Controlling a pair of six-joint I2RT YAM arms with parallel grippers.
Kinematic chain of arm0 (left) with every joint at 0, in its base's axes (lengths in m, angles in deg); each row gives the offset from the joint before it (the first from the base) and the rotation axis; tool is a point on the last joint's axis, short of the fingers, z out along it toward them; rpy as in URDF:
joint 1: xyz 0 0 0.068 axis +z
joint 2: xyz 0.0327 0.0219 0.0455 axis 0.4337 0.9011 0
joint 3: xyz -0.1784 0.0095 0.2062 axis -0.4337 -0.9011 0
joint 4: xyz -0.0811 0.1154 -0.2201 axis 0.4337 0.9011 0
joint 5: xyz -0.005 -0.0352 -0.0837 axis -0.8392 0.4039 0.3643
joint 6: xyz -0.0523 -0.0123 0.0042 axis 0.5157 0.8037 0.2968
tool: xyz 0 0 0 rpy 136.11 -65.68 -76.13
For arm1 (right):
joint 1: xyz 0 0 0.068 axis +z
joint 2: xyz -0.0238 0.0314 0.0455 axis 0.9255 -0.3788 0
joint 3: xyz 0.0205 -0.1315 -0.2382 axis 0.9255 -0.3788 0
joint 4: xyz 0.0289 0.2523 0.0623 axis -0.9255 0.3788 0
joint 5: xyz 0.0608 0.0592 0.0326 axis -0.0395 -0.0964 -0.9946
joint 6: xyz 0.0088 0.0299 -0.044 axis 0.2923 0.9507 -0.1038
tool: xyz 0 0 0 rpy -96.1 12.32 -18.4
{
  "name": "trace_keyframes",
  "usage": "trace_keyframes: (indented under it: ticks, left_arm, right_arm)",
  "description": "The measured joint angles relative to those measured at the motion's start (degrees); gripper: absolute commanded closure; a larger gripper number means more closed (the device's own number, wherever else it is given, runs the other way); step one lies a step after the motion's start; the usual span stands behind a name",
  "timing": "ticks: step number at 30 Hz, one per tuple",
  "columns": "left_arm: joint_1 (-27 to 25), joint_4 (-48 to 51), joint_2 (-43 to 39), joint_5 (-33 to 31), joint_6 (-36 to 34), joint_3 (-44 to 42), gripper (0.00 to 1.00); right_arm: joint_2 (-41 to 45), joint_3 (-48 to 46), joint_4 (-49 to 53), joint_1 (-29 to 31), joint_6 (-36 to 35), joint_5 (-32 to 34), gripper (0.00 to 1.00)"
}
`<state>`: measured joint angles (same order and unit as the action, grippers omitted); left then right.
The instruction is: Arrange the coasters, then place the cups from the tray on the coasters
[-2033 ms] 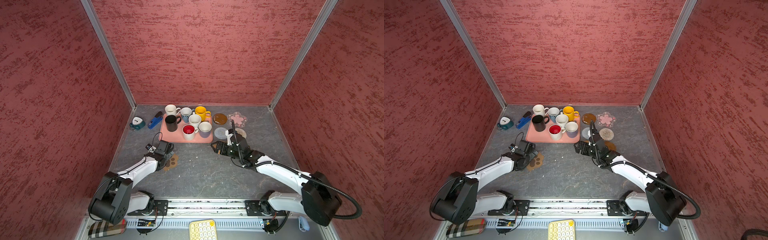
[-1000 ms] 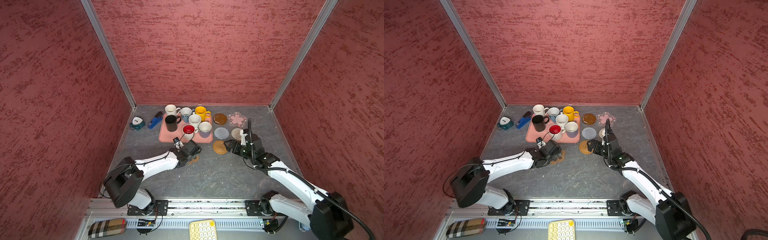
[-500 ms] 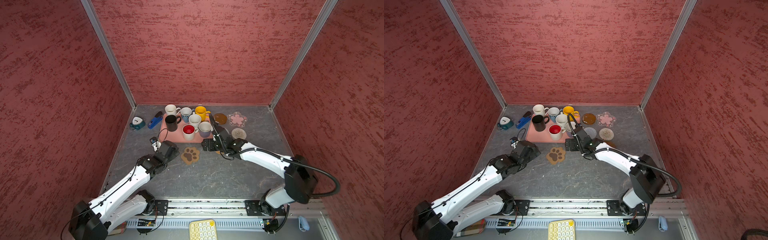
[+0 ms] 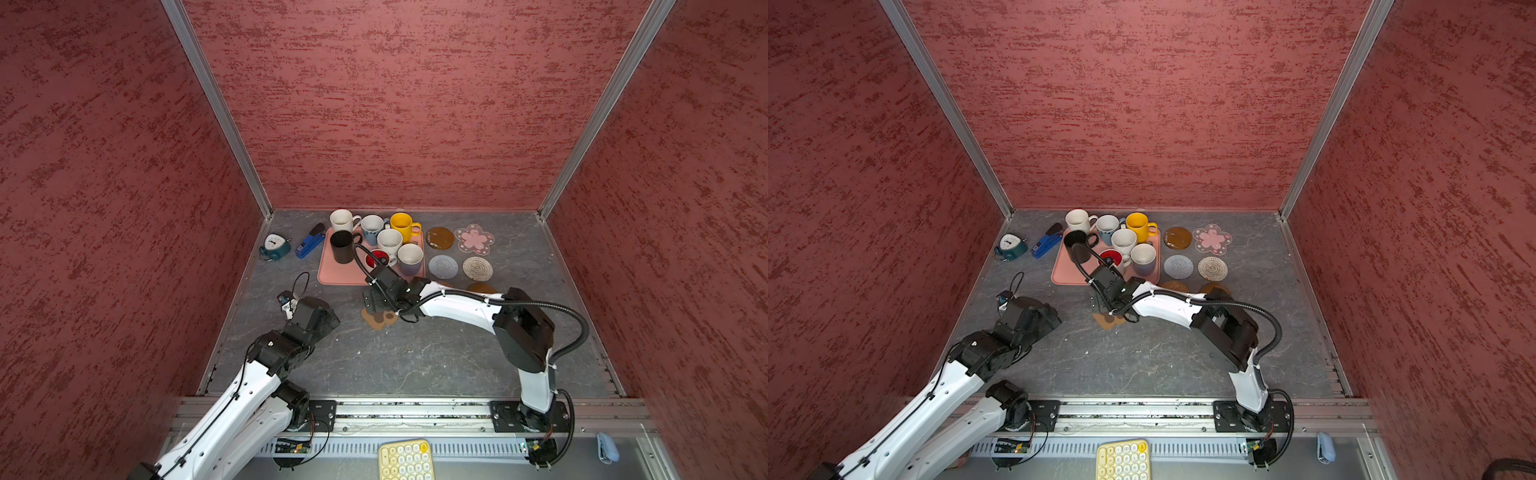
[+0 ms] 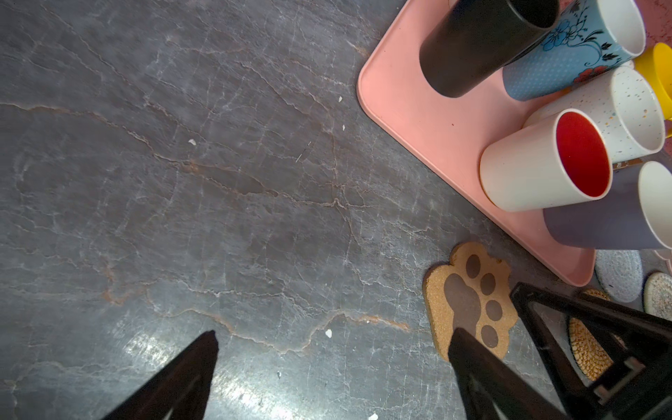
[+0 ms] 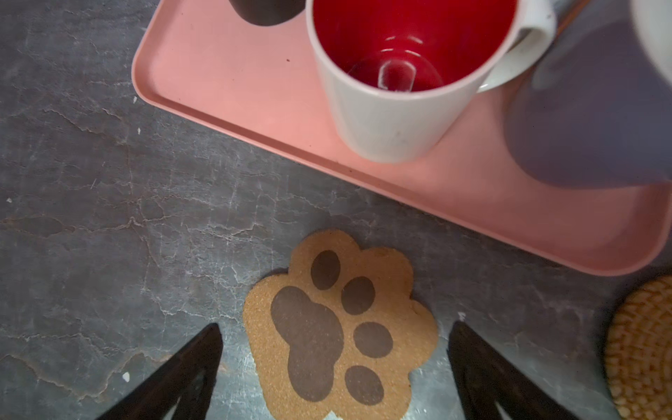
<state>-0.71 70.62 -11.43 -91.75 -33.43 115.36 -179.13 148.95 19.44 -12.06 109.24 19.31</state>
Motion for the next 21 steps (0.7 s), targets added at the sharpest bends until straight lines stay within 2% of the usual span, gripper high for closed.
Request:
trace_keyframes:
  ticks: [11,21]
  left_arm:
    - [0.1,0.3,1.3,2.7,-0.9,0.0,0.00]
    - [0.1,0.9,1.3,3.6,-1.0,0.5,0.00]
  right_arm:
    - [-8.4,7.1,2.9,1.1,2.8,6.1,0.01]
    - [-10.7,7.3,3.2,2.0,4.2,7.8,0.01]
